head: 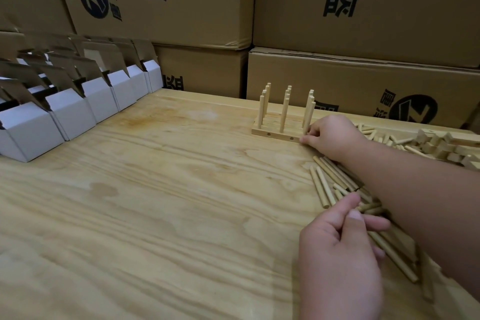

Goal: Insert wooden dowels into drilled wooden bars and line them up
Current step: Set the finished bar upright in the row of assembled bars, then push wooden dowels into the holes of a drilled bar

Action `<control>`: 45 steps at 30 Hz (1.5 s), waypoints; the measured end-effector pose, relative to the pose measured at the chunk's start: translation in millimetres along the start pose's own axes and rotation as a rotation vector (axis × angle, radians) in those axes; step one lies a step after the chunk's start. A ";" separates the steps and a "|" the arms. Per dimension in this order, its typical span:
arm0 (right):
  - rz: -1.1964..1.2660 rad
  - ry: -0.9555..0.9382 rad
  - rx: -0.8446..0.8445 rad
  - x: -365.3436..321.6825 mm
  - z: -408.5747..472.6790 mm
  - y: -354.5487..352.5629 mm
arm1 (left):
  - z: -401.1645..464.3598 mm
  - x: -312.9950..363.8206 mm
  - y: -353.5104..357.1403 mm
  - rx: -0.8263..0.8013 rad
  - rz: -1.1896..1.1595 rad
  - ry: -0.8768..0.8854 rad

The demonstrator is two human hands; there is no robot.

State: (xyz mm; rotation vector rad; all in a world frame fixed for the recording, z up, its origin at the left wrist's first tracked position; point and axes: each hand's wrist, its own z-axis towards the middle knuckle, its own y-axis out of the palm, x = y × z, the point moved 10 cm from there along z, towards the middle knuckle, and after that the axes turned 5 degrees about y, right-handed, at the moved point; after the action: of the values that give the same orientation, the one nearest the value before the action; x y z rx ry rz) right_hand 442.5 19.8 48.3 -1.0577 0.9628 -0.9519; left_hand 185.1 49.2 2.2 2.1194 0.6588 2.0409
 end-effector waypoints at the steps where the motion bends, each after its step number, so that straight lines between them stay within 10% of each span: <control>1: 0.008 -0.012 0.001 0.4 -2.0 0.1 | 0.3 -0.1 0.1 0.001 -0.014 0.001; 16: 0.579 0.047 0.423 40.0 -278.3 -103.0 | -4.8 12.3 3.7 -0.015 -0.014 0.277; 22: 0.603 0.343 0.461 113.7 -350.4 -106.8 | -18.6 16.5 12.5 -0.041 0.017 0.306; 30: 0.346 0.605 0.441 170.4 -351.1 -111.5 | -45.9 10.7 53.1 -0.270 0.702 0.478; 35: 0.089 0.677 0.195 164.2 -353.9 -111.3 | -44.4 7.9 50.1 -0.254 0.740 0.446; 45: 0.103 0.275 0.021 85.8 -342.3 -88.7 | -40.5 6.7 47.6 -0.220 0.715 0.424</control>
State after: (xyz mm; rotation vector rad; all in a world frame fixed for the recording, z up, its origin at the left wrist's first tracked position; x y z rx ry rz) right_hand 130.0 -166.6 49.7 -0.8641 1.2186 -1.0369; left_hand 156.0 0.7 29.8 1.9714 -0.3606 2.7908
